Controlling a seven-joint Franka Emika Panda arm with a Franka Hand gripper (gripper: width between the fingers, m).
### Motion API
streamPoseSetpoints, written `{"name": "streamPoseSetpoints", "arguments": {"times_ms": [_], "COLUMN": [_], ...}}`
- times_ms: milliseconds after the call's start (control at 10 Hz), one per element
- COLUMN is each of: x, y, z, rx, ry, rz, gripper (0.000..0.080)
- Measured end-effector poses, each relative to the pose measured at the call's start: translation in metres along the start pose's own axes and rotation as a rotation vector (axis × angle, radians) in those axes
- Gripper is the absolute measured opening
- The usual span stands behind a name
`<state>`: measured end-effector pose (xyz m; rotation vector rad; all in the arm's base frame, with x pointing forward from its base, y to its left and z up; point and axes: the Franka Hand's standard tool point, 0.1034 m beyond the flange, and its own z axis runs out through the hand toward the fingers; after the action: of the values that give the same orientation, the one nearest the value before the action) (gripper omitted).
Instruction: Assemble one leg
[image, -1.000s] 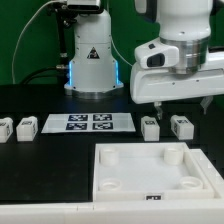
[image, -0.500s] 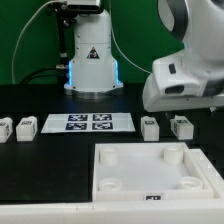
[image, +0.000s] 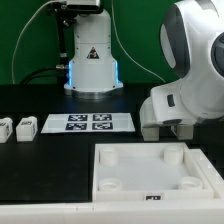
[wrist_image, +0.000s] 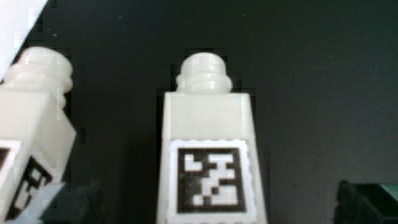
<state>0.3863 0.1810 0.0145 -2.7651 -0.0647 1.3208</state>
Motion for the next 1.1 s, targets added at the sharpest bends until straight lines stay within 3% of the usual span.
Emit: {"name": "streamPoseSetpoints", "arguments": {"times_ms": [300, 400, 500, 600, 700, 1100], "x": [0.0047, 0.0043, 0.0043, 0.0043, 0.0044, 0.0019], "y": [0.0018, 0.0016, 0.0014, 0.0014, 0.0011, 0.0029], "z": [0.0072, 0.0081, 0.0081, 0.008, 0.0077, 0.004], "rx": [0.003, 0.002, 0.002, 0.002, 0.002, 0.004], "ry": [0.021, 0.02, 0.02, 0.02, 0.02, 0.017], "rz": [0.005, 0.004, 0.004, 0.004, 0.003, 0.006], "gripper": [0.0649, 0.0529, 0.0529, 0.0345, 0.0291, 0.0291]}}
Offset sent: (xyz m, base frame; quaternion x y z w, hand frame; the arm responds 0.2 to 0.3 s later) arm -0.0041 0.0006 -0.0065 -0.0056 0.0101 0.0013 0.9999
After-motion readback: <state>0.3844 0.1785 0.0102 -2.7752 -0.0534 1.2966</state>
